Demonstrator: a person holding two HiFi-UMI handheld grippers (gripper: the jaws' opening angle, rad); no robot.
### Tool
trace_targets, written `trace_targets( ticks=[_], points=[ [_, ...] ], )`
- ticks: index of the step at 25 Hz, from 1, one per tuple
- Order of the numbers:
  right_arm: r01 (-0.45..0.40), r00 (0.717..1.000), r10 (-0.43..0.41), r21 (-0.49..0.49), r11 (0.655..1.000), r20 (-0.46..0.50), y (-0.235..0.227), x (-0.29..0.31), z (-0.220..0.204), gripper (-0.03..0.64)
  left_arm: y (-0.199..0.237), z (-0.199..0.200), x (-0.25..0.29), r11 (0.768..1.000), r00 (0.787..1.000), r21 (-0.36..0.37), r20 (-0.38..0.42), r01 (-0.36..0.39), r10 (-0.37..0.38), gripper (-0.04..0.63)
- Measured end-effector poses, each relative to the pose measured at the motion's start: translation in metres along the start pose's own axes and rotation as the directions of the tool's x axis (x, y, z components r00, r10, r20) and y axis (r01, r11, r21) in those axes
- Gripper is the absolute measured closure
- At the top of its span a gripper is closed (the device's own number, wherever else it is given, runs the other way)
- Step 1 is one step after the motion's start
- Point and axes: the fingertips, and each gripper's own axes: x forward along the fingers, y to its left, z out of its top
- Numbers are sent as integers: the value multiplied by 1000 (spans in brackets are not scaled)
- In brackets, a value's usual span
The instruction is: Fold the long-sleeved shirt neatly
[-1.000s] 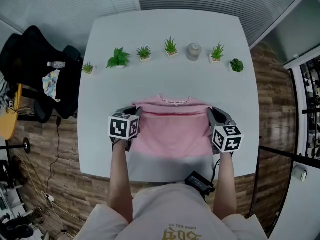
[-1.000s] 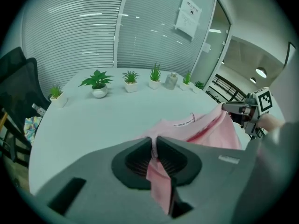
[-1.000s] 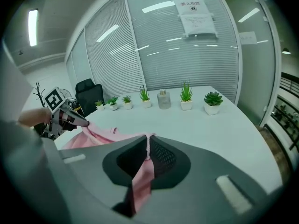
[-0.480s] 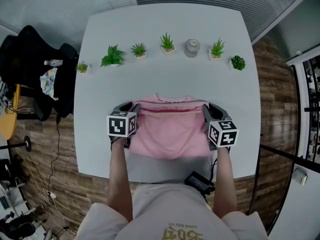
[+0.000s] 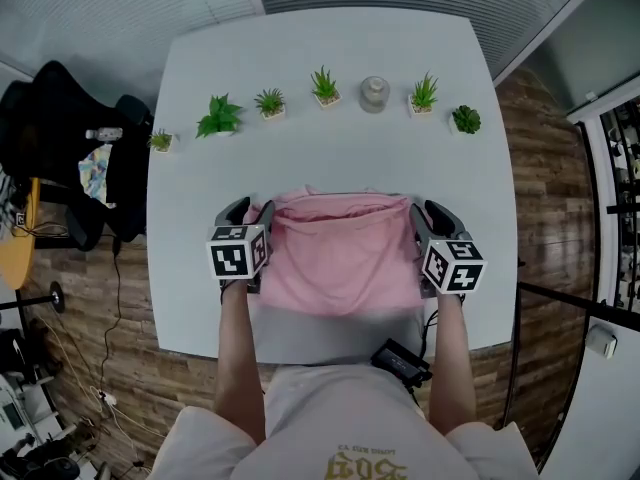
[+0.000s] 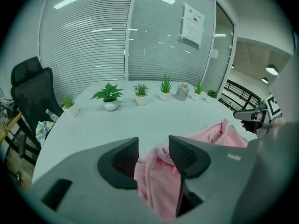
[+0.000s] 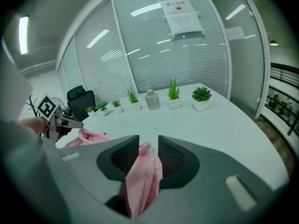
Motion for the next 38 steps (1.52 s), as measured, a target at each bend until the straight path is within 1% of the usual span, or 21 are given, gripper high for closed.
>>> trace_targets(
  ticks=[4,6,9,13,17,21,24,28,31,33,36,38],
  points=[
    [12,999,-13,14,1000,51,5,-19,10,479,-1,15,-21,1000,997,15,73,-15,14,385],
    [15,997,-16,18,1000,73,10,-28,14,485,-6,21,-31,1000,995,28,102,-9,6,394],
    [20,995,-21,12,1000,98,21,-41,18,488,-18,23,-43,999,992,47,124,19,-24,402],
    [22,992,-23,10,1000,125,37,-57,21,491,-28,19,-57,998,989,47,140,51,-57,402],
    [25,987,-24,-3,1000,159,59,-76,23,494,-35,16,-78,995,980,47,177,88,-95,411],
    [25,982,-23,-8,1000,185,86,-97,24,497,-46,14,-102,987,967,92,211,130,-146,417],
    [14,979,-11,-13,1000,206,108,-120,24,499,-57,10,-121,981,957,115,231,155,-178,447],
    [-2,971,3,-7,1000,241,131,-147,25,506,-67,10,-147,975,939,148,280,163,-199,499],
    [-4,966,7,-13,1000,260,144,-167,21,524,-72,8,-168,973,933,183,307,137,-189,553],
    [-4,962,4,0,1000,273,149,-179,20,545,-77,8,-180,970,928,207,321,125,-188,572],
    [-16,954,6,30,999,301,156,-194,18,593,-82,4,-197,970,919,195,337,145,-205,586],
    [-34,946,21,34,999,324,164,-204,16,604,-84,-1,-209,967,909,189,348,170,-228,586]
  ],
)
